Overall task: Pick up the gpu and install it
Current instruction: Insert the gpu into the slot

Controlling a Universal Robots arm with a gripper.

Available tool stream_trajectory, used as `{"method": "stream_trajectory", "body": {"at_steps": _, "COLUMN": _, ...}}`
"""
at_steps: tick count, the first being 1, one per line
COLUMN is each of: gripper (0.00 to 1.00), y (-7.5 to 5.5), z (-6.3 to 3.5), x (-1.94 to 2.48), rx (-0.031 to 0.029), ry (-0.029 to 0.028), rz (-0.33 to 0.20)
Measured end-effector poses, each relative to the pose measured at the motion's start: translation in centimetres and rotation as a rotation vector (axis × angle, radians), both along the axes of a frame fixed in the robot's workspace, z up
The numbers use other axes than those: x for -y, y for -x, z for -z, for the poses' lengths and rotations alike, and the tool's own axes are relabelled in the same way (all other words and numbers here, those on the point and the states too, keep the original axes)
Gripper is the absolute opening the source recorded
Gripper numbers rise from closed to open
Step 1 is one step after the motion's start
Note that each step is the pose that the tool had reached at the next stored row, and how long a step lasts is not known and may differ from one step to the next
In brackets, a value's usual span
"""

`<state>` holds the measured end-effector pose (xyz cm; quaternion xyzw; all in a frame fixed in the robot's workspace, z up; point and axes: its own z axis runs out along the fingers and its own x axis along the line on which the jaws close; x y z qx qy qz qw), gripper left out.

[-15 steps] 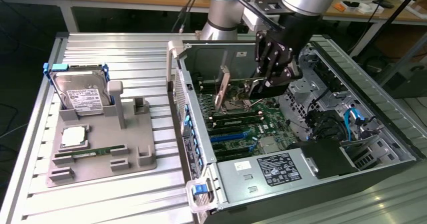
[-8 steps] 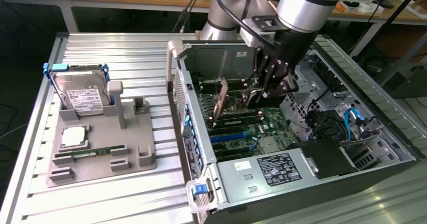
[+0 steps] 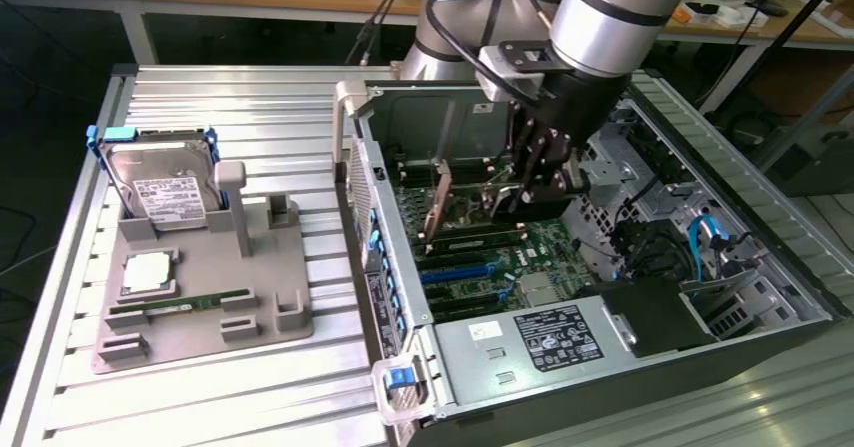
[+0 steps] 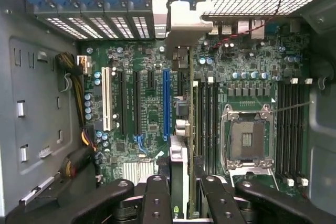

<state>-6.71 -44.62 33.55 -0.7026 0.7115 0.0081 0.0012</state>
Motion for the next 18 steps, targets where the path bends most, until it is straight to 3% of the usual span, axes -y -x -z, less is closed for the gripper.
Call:
{"method": "stream_trajectory", "body": {"at_steps": 6, "gripper": 0.27, "y": 1.2, "z": 0.45, "x": 0.18, "rx": -0.0001, "ry": 0.0001, "rz": 0.0}}
{"method": "stream_trajectory", "body": {"at_steps": 14, "gripper": 0.27, "y": 1.5, "z": 1.29, "x": 1.32, "rx": -0.0001, "ry": 0.0003, "rz": 0.0}}
{"method": "stream_trajectory", "body": {"at_steps": 18, "gripper": 0.27, "y": 1.5, "z": 1.55, "x": 1.42, "rx": -0.0001, "ry": 0.0003, "rz": 0.0}}
